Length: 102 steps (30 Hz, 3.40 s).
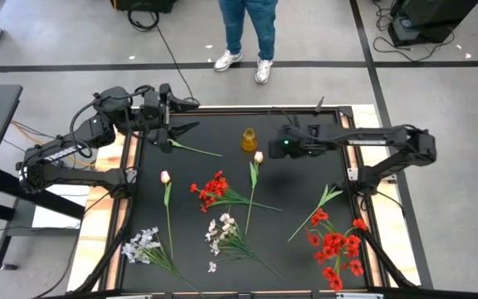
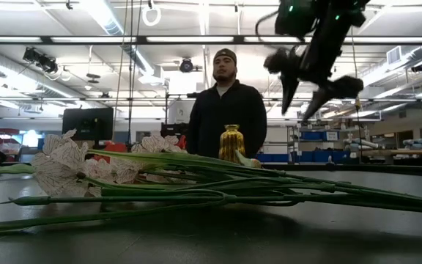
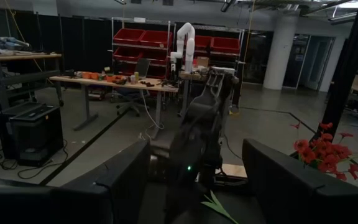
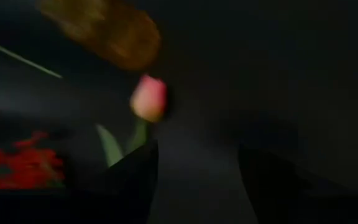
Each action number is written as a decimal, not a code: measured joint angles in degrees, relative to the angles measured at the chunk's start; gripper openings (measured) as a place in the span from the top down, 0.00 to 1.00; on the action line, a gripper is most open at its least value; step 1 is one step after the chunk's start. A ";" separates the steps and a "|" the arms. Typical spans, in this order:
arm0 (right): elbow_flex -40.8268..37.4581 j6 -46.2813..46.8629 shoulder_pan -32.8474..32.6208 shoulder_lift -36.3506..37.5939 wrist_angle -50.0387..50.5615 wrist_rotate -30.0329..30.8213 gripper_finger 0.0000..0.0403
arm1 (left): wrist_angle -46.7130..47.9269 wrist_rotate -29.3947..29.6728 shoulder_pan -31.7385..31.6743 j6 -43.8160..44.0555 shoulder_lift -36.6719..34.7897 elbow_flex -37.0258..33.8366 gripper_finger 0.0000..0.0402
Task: Sort flowers into vase by color
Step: Put the bottom black flower into the transparent vase
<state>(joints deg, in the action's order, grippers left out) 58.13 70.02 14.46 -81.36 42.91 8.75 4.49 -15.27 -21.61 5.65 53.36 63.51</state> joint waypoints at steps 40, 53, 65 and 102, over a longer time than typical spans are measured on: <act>-24.32 60.44 -24.94 4.59 4.94 -16.19 0.49 | 0.00 0.00 -0.02 0.00 0.00 0.00 0.35; -25.42 60.08 -24.96 4.58 3.34 -14.67 0.66 | -0.02 0.00 -0.01 0.00 0.00 0.00 0.35; -25.46 59.32 -25.03 4.52 2.58 -11.14 0.95 | 0.00 0.01 -0.01 0.00 0.01 0.00 0.35; -7.17 38.03 -29.01 4.39 5.21 14.45 0.96 | 0.00 0.02 -0.02 0.00 0.00 0.00 0.35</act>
<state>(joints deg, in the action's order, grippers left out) 50.96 108.05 -14.55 -76.97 48.12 23.20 4.49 -15.25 -21.63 5.65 53.36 63.51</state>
